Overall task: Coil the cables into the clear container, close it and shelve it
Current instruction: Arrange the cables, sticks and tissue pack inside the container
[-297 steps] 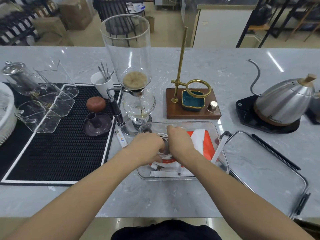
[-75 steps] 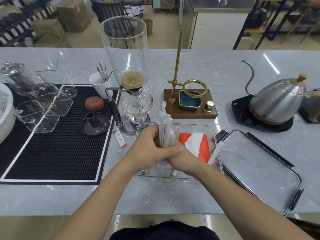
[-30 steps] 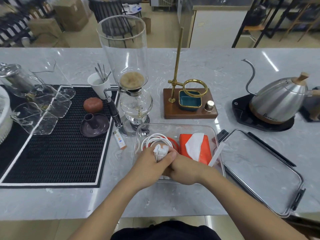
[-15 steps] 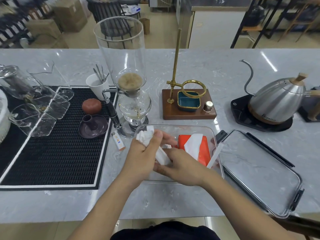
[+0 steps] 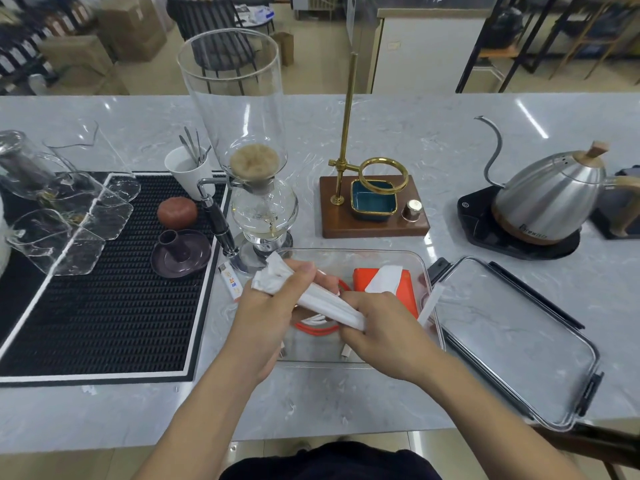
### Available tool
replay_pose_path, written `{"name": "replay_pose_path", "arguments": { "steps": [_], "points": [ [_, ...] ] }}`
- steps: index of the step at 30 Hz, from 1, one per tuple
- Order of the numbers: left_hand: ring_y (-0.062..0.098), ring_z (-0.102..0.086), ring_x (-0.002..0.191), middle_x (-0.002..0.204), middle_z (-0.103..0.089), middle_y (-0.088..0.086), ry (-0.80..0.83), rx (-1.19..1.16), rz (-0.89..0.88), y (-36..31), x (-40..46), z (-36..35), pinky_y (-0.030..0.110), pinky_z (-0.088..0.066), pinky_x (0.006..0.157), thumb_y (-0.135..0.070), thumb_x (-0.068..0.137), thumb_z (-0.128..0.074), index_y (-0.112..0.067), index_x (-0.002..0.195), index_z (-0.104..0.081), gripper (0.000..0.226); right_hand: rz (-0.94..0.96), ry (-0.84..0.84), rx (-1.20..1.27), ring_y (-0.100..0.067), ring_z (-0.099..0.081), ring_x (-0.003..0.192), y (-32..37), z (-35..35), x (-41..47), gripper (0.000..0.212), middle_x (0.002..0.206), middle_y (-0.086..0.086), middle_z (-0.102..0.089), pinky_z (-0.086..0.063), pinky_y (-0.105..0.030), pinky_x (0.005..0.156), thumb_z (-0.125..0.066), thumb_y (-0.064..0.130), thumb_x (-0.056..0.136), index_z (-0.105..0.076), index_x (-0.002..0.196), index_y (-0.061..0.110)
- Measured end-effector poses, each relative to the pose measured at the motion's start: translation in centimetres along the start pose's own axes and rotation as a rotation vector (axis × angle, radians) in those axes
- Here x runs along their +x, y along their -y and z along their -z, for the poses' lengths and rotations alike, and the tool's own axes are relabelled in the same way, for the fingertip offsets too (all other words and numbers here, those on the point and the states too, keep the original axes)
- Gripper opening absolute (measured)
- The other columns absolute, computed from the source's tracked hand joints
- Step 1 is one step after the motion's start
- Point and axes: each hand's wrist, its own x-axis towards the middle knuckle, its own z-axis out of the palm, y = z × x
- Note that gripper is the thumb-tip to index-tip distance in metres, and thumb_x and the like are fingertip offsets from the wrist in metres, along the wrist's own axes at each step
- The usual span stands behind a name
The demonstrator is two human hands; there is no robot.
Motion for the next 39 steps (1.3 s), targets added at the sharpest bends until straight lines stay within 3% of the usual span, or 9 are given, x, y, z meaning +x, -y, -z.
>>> {"name": "replay_pose_path", "arguments": {
  "steps": [3,7,16,19,23,25,29,33,39],
  "points": [
    [0.027,-0.073,0.076,0.083,-0.075,0.018,-0.014,0.090,0.047,-0.2,-0.1,0.7,0.036,-0.060,0.062,-0.013,0.085,-0.067,-0.019,0.069,-0.074,0.018,-0.029,0.028,-0.059,-0.019,-0.050,0.061,-0.3,0.9,-0.5,0.007,0.059,0.006,-0.054,-0.044,-0.038,0.056,-0.054,0.023,0.076,-0.056,0.073,0.029],
    [0.022,-0.071,0.067,0.080,-0.072,0.010,0.024,0.143,0.111,-0.3,-0.1,1.7,0.029,-0.059,0.054,-0.020,0.072,-0.074,-0.012,0.074,-0.074,0.008,-0.023,0.075,-0.218,-0.020,-0.058,0.069,-0.8,2.5,-0.8,0.014,0.069,0.003,-0.065,-0.049,-0.037,0.058,-0.053,0.027,0.081,-0.065,0.088,0.027],
    [0.037,-0.072,0.083,0.091,-0.072,0.016,0.067,0.112,0.199,0.4,-0.4,0.9,0.025,-0.058,0.059,-0.013,0.066,-0.076,-0.002,0.080,-0.076,0.018,0.040,0.101,-0.368,-0.018,-0.060,0.073,-0.5,3.6,-0.9,0.018,0.077,0.003,-0.069,-0.050,-0.035,0.061,-0.054,0.025,0.081,-0.066,0.095,0.029],
    [0.026,-0.073,0.072,0.084,-0.074,0.012,0.025,0.099,0.160,0.2,-0.2,1.0,0.025,-0.059,0.058,-0.011,0.065,-0.075,0.002,0.079,-0.075,0.019,0.033,0.113,-0.240,-0.007,-0.057,0.070,-0.8,4.7,-1.0,0.018,0.078,0.011,-0.067,-0.052,-0.034,0.064,-0.063,0.031,0.079,-0.065,0.097,0.033],
    [0.025,-0.073,0.066,0.078,-0.077,0.012,-0.069,0.033,0.107,-0.6,0.0,2.2,0.022,-0.059,0.058,-0.008,0.067,-0.072,0.002,0.083,-0.072,0.019,-0.046,-0.057,-0.181,-0.006,-0.058,0.083,-2.6,8.1,-2.4,0.038,0.095,0.017,-0.063,-0.043,-0.014,0.074,-0.080,0.028,0.075,-0.065,0.110,0.034],
    [0.022,-0.073,0.066,0.077,-0.077,0.012,-0.115,0.012,0.076,-1.0,0.1,3.0,0.021,-0.059,0.058,-0.008,0.068,-0.071,0.001,0.084,-0.072,0.019,-0.062,-0.150,-0.253,-0.007,-0.056,0.085,-3.7,9.2,-3.0,0.040,0.100,0.014,-0.062,-0.041,-0.015,0.075,-0.080,0.022,0.076,-0.066,0.111,0.031],
    [0.026,-0.075,0.073,0.085,-0.077,0.015,-0.166,0.037,0.026,-1.1,0.1,3.8,0.025,-0.060,0.065,-0.011,0.070,-0.071,-0.002,0.087,-0.073,0.020,0.022,-0.082,-0.589,-0.025,-0.059,0.088,-4.8,7.8,-2.9,0.035,0.096,0.003,-0.064,-0.037,-0.035,0.079,-0.086,0.021,0.065,-0.075,0.097,0.030],
    [0.031,-0.074,0.082,0.094,-0.076,0.020,-0.183,0.041,0.014,-1.0,0.0,4.0,0.026,-0.060,0.067,-0.012,0.071,-0.071,0.002,0.094,-0.072,0.027,0.076,0.048,-0.911,-0.022,-0.052,0.075,-5.3,5.6,-2.4,0.025,0.071,0.006,-0.055,-0.026,-0.037,0.068,-0.088,0.025,0.048,-0.069,0.062,0.030],
    [0.024,-0.074,0.078,0.089,-0.077,0.013,-0.210,0.032,-0.008,-1.3,-0.4,4.3,0.023,-0.059,0.065,-0.012,0.070,-0.070,-0.004,0.089,-0.074,0.021,0.186,0.132,-1.048,-0.026,-0.049,0.062,-5.4,5.3,-1.3,0.033,0.051,0.000,-0.048,-0.025,-0.038,0.062,-0.069,-0.005,0.031,-0.048,0.043,0.019]
  ]
}}
